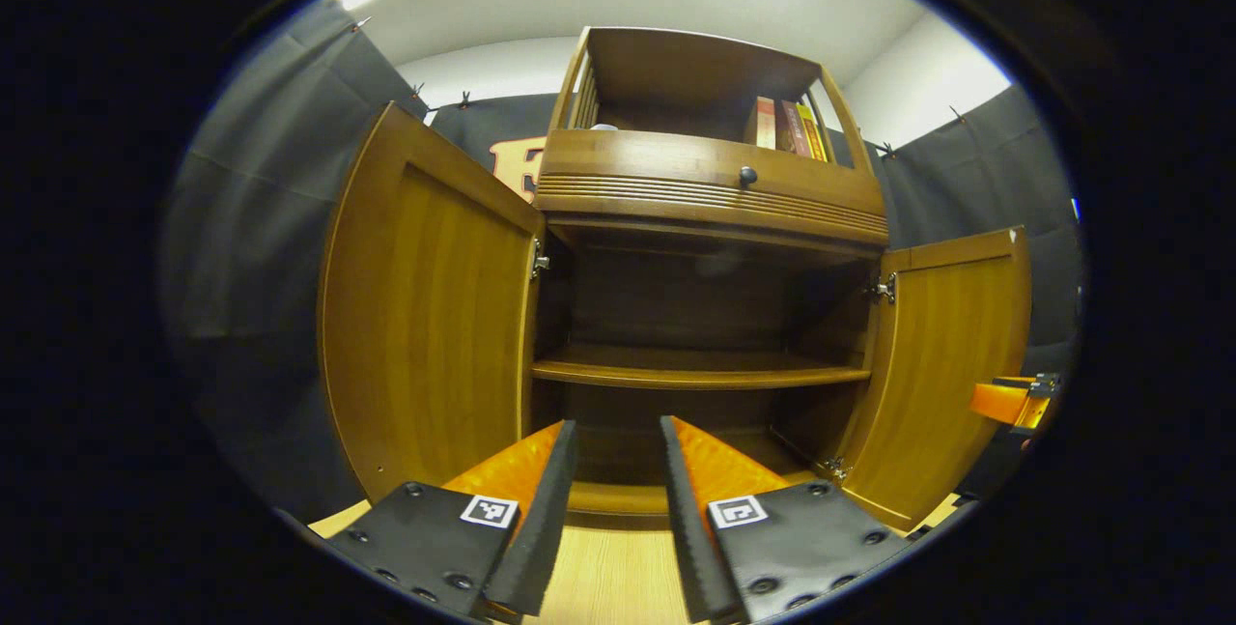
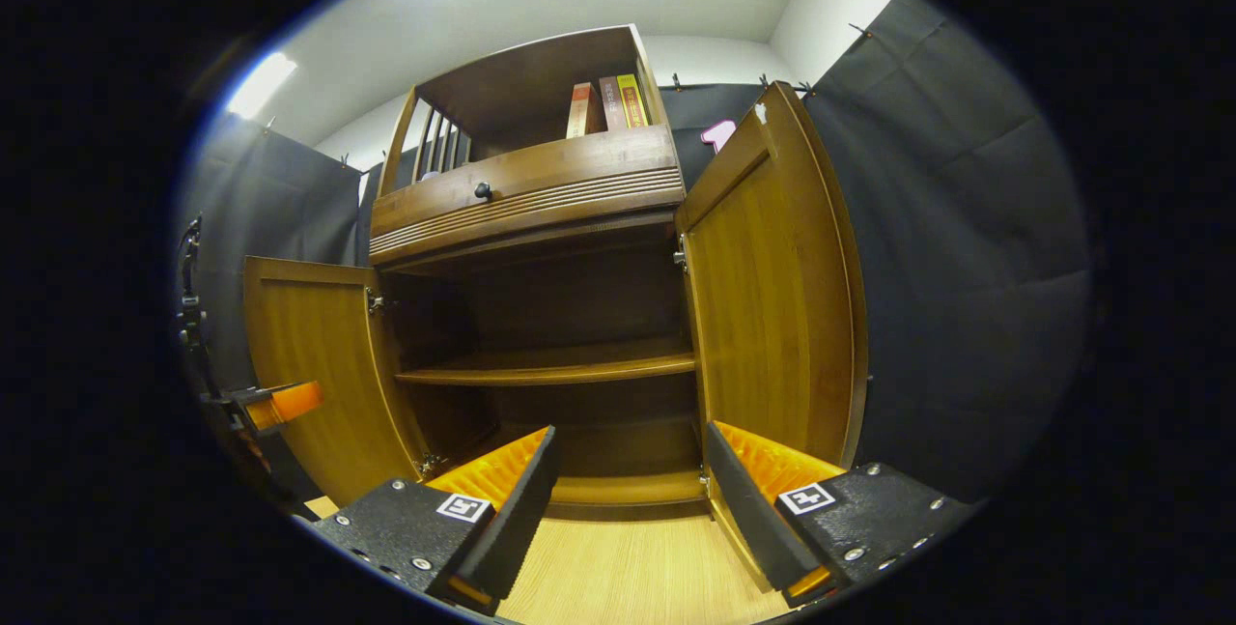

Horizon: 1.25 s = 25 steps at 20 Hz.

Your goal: Open the right door of the double-door shoe cabinet with the right hand, and open the left door with the left hand.

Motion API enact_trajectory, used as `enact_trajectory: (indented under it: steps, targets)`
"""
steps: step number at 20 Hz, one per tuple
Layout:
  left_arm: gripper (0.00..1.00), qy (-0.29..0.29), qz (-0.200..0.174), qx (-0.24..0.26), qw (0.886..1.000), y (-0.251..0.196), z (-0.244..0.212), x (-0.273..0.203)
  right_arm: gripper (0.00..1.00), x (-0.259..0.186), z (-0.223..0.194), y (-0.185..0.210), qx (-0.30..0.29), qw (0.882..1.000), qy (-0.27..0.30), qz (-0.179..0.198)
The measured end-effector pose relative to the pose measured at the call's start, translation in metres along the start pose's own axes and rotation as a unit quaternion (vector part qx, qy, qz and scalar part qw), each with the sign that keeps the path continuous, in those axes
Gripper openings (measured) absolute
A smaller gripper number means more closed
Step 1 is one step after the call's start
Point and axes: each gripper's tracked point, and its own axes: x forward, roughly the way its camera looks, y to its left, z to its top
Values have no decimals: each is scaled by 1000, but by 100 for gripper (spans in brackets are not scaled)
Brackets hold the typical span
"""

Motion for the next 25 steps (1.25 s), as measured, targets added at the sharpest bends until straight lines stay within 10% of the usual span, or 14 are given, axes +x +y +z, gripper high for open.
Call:
enact_trajectory:
  steps: [8, 25]
  targets:
    - [99, 18, 21, 3, 1000, 6, -10, -10, 93, 3, -2, -1, -13, 1000, 2, 13]
    - [95, 15, 40, 27, 999, 23, -5, 1, 93, 16, -7, 11, -10, 1000, 4, 18]
